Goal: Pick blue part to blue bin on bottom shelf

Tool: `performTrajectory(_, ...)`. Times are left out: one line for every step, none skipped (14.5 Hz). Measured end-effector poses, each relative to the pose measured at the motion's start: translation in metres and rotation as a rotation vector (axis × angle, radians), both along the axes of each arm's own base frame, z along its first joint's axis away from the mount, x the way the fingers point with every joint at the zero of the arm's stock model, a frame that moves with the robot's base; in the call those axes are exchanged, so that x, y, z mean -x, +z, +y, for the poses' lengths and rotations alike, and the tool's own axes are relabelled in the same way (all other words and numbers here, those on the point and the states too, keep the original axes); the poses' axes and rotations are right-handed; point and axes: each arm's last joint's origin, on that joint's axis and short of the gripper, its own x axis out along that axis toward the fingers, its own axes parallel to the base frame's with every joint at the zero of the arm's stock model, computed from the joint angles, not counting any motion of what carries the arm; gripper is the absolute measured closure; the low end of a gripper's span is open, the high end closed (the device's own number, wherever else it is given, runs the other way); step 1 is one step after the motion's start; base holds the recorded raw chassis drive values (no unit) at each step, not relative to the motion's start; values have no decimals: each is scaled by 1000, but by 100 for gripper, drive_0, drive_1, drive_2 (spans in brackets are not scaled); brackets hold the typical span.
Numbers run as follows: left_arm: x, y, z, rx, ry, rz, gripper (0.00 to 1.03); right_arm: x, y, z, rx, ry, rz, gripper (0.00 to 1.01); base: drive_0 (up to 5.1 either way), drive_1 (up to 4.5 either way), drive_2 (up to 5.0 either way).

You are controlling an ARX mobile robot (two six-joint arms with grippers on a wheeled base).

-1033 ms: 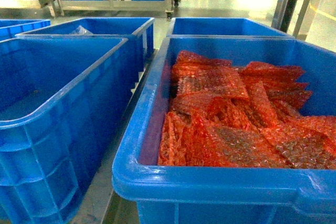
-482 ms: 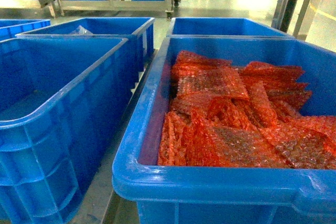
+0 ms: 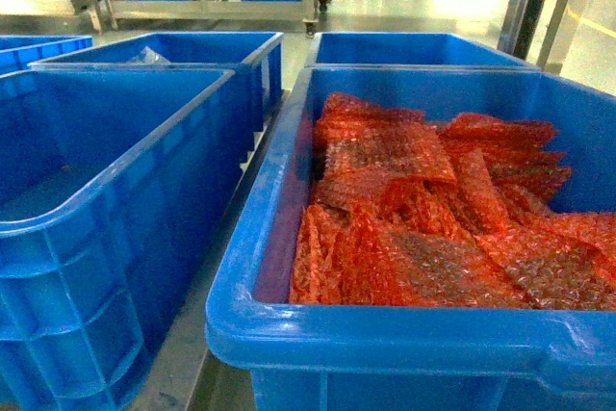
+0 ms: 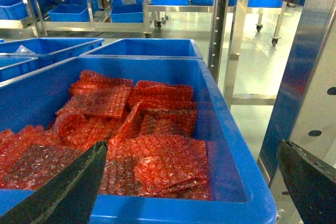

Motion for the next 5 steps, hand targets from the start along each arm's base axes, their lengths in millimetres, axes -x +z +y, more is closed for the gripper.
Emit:
performTrajectory(0, 0, 0, 0, 0, 0, 5, 0, 0, 0, 0, 0, 0, 3, 0, 0, 0)
performTrajectory(0, 0, 0, 0, 0, 0, 5, 0, 0, 0, 0, 0, 0, 3, 0, 0, 0)
performTrajectory(0, 0, 0, 0, 0, 0, 5, 0, 0, 0, 0, 0, 0, 3, 0, 0, 0)
performTrajectory(0, 0, 0, 0, 0, 0, 5, 0, 0, 0, 0, 0, 0, 3, 0, 0, 0)
performTrajectory(0, 0, 0, 0, 0, 0, 5, 0, 0, 0, 0, 0, 0, 3, 0, 0, 0)
